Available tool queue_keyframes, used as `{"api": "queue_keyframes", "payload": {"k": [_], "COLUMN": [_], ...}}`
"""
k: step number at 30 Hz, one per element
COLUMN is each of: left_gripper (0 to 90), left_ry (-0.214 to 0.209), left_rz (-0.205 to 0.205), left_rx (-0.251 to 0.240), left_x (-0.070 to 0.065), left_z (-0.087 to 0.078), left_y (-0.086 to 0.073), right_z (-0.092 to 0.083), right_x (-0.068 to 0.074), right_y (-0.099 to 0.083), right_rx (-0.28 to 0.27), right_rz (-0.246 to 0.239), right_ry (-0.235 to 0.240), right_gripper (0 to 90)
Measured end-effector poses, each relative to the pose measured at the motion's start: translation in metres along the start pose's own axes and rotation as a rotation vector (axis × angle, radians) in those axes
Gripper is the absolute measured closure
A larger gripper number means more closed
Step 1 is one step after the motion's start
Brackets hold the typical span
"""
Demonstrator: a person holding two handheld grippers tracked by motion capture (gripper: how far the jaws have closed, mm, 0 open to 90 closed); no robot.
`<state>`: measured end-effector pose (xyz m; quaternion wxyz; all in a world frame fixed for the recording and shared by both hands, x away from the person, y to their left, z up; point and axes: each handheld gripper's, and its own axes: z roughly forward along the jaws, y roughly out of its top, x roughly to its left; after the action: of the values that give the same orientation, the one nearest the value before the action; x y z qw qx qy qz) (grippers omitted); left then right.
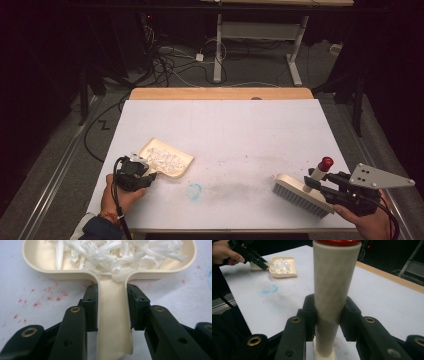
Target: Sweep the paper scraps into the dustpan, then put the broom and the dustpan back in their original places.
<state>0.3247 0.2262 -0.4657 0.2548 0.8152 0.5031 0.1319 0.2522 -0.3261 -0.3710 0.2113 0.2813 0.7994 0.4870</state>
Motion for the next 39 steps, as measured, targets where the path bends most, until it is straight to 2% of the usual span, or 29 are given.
{"api": "queue_keyframes", "payload": {"k": [5, 9, 13, 15, 18, 20, 23, 25, 27, 28, 31, 32, 34, 36, 38, 39], "left_gripper": [63.4, 63.3, 62.0, 59.0, 55.6, 53.1, 49.0, 48.1, 48.0, 45.7, 38.1, 36.4, 30.9, 28.9, 21.9, 21.7], "left_ry": [0.016, 0.024, 0.018, 0.019, -0.006, -0.007, -0.018, -0.050, -0.041, -0.042, -0.031, -0.035, -0.060, -0.040, -0.015, -0.003], "left_rz": [-0.047, -0.076, -0.082, -0.085, -0.088, -0.086, -0.052, -0.026, 0.006, 0.028, 0.071, 0.080, 0.105, 0.123, 0.163, 0.178], "left_rx": [-0.016, -0.016, -0.014, -0.029, -0.048, -0.047, -0.062, -0.094, -0.096, -0.101, -0.151, -0.173, -0.224, -0.253, -0.269, -0.282], "left_x": [0.002, 0.002, -0.007, -0.014, -0.023, -0.030, -0.040, -0.044, -0.049, -0.051, -0.051, -0.050, -0.048, -0.048, -0.048, -0.048], "left_z": [0.005, 0.011, 0.014, 0.012, 0.009, 0.010, 0.008, 0.005, 0.002, 0.001, -0.001, -0.002, -0.004, -0.004, -0.004, -0.005], "left_y": [0.003, 0.004, 0.004, 0.004, 0.003, 0.001, -0.001, -0.003, -0.003, -0.003, -0.004, -0.004, -0.004, -0.004, -0.005, -0.006], "right_z": [-0.001, 0.005, 0.012, 0.016, 0.027, 0.034, 0.049, 0.061, 0.072, 0.080, 0.095, 0.100, 0.110, 0.119, 0.125, 0.127], "right_x": [-0.008, -0.015, -0.021, -0.026, -0.037, -0.046, -0.060, -0.072, -0.081, -0.087, -0.099, -0.102, -0.106, -0.107, -0.108, -0.107], "right_y": [-0.002, -0.002, 0.002, 0.004, 0.010, 0.015, 0.022, 0.027, 0.030, 0.032, 0.035, 0.036, 0.038, 0.038, 0.038, 0.038], "right_rx": [0.013, 0.014, 0.025, 0.037, 0.057, 0.071, 0.098, 0.111, 0.131, 0.127, 0.119, 0.116, 0.132, 0.160, 0.156, 0.148], "right_rz": [0.019, 0.029, 0.033, 0.038, 0.049, 0.047, 0.035, 0.045, 0.052, 0.067, 0.110, 0.128, 0.129, 0.108, 0.126, 0.122], "right_ry": [0.004, -0.007, -0.026, -0.030, -0.040, -0.043, -0.073, -0.084, -0.108, -0.139, -0.188, -0.204, -0.230, -0.298, -0.326, -0.356], "right_gripper": [70.3, 70.3, 69.5, 69.1, 67.5, 65.6, 62.2, 61.7, 59.9, 59.4, 56.6, 56.3, 53.8, 50.5, 47.3, 46.6]}}
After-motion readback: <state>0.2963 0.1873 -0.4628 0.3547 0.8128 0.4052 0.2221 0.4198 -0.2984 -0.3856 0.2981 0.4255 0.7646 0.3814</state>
